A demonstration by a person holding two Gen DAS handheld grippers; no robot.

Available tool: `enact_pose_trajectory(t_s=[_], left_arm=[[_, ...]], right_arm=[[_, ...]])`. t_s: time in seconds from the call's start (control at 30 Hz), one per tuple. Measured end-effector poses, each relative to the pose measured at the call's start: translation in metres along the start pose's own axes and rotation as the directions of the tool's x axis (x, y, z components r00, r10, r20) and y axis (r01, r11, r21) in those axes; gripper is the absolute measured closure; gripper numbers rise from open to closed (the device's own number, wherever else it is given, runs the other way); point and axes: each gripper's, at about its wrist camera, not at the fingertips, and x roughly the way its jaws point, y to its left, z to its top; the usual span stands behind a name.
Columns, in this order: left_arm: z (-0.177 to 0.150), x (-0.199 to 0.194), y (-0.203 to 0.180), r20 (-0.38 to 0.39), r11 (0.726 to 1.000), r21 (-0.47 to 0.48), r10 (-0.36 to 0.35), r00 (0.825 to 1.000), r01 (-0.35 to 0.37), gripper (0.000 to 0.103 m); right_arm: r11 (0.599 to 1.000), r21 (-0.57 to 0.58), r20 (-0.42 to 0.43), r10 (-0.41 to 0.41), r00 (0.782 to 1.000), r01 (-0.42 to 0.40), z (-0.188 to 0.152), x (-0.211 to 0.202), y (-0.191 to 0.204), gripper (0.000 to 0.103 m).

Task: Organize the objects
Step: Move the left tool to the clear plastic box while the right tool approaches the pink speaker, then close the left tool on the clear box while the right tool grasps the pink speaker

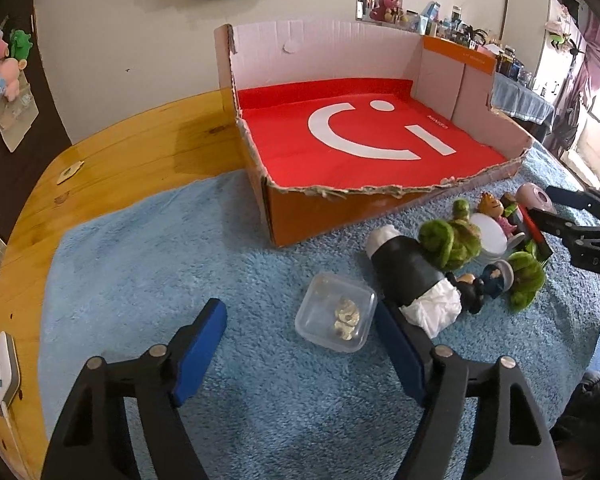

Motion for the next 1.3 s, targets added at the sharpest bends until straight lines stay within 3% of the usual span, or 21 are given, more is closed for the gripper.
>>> enact_pose_trajectory(t_s=[0.13,0.2,0.37,0.53,0.8,1.3], left_arm=[[0.0,-0.002,-0.001,0.008,1.0,-0.024,-0.005,1.0,0.006,0.036],[0.0,-0.002,-0.003,0.01,0.999,-0.042,0.018,1.0,-0.017,0.038],[0.0,-0.002,-0.003,0.019,0.999,-0.054,0.006,1.0,-0.005,0.046],[0.0,-0.003,-0.003,0.029,0.997,-0.078,0.001,1.0,0.001,0.066],[-0.003,-0.008,-0.003,0.041,0.989,-0.144,0.033,0.999,-0.027,0.066],[0.004,-0.053,-0.021,0.146,0.989,-0.144,0.054,0.988,-0.033,0.066]], right_arm=[[0.999,0.011,0.005,0.037,0.999,-0.037,0.0,0.0,0.001,0.051],[0.999,0.012,0.006,0.042,0.999,-0.042,0.0,-0.001,0.002,0.054],[0.999,0.02,0.015,0.049,0.999,-0.049,-0.001,-0.001,0.002,0.054],[0.998,0.028,0.027,0.054,0.998,-0.055,-0.003,-0.002,0.002,0.055],[0.997,0.037,0.053,0.059,0.997,-0.061,-0.003,-0.008,0.001,0.055],[0.998,0.026,0.147,0.057,0.988,-0.061,0.006,-0.035,0.004,0.055]])
